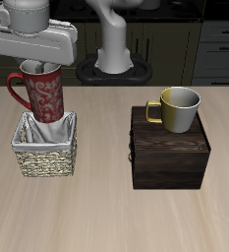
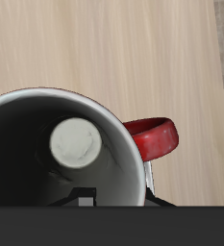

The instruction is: Place the red mug in the basket

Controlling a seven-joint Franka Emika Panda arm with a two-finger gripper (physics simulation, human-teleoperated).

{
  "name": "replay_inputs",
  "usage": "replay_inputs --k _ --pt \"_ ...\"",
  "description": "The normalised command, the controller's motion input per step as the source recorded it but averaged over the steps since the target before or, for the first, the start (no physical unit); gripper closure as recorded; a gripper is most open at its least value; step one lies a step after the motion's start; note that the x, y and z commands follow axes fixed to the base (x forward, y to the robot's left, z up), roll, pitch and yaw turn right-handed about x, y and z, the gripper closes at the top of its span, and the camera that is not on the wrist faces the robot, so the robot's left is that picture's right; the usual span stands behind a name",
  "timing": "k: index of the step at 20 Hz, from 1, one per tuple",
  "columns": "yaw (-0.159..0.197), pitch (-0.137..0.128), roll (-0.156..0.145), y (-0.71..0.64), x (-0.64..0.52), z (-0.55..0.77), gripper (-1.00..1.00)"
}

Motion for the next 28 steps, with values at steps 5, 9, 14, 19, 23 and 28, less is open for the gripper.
replay_inputs --k 5,9,14,19,23,28 --pt "0.051 -0.029 0.038 -0.01 -0.41 0.01 1.00" --pt "0.054 -0.026 0.051 0.09 -0.35 -0.09 1.00" --pt "0.017 -0.025 0.030 0.04 -0.24 -0.08 1.00" --pt "-0.003 -0.036 0.038 0.07 -0.25 0.03 1.00" --pt "-0.009 -0.012 -0.009 -0.10 -0.08 -0.04 1.00" --pt "-0.025 0.003 -0.030 -0.22 0.03 -0.13 1.00"
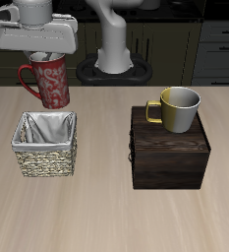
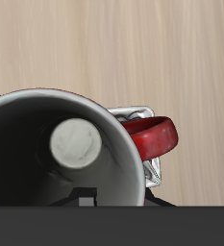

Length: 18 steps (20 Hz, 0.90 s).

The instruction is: Place the red mug in the basket

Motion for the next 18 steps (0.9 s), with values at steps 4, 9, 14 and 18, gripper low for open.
replay_inputs --k 4,9,14,18 --pt "-0.021 0.006 -0.034 -0.20 0.04 -0.12 1.00" --pt "-0.018 0.011 -0.009 -0.06 0.01 -0.16 1.00" --pt "-0.006 0.013 -0.001 -0.07 -0.05 -0.23 1.00" --pt "-0.027 0.009 0.003 -0.11 -0.09 -0.22 1.00"
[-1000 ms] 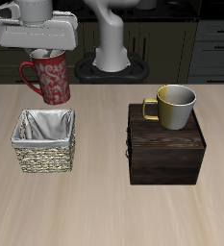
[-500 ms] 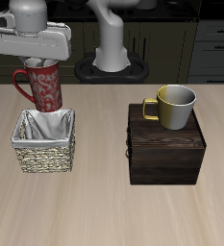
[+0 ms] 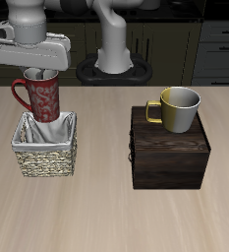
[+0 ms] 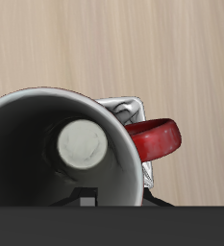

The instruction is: Place the red mug in the basket

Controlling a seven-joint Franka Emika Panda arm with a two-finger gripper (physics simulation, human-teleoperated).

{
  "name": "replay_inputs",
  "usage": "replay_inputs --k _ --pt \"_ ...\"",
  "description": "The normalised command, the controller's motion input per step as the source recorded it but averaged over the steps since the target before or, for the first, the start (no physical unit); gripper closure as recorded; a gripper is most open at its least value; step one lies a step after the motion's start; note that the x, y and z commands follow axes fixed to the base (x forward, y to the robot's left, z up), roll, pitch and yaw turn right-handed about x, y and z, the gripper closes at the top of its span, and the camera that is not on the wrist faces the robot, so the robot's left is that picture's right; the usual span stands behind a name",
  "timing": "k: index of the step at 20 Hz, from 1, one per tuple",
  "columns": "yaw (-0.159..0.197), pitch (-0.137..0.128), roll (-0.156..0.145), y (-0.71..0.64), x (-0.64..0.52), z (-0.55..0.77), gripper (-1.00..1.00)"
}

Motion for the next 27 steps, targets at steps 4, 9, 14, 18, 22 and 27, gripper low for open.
replay_inputs --k 4,9,14,18,22,27 --pt "-0.012 0.021 -0.001 -0.06 -0.05 -0.24 1.00" --pt "-0.011 0.013 -0.002 -0.06 -0.05 -0.19 1.00" --pt "-0.015 0.023 -0.019 -0.09 0.06 -0.24 1.00" --pt "-0.015 0.029 -0.016 -0.07 0.09 -0.26 1.00" --pt "-0.007 0.050 -0.011 0.00 0.09 -0.34 1.00" --pt "0.017 0.072 -0.006 0.11 0.05 -0.36 -1.00"
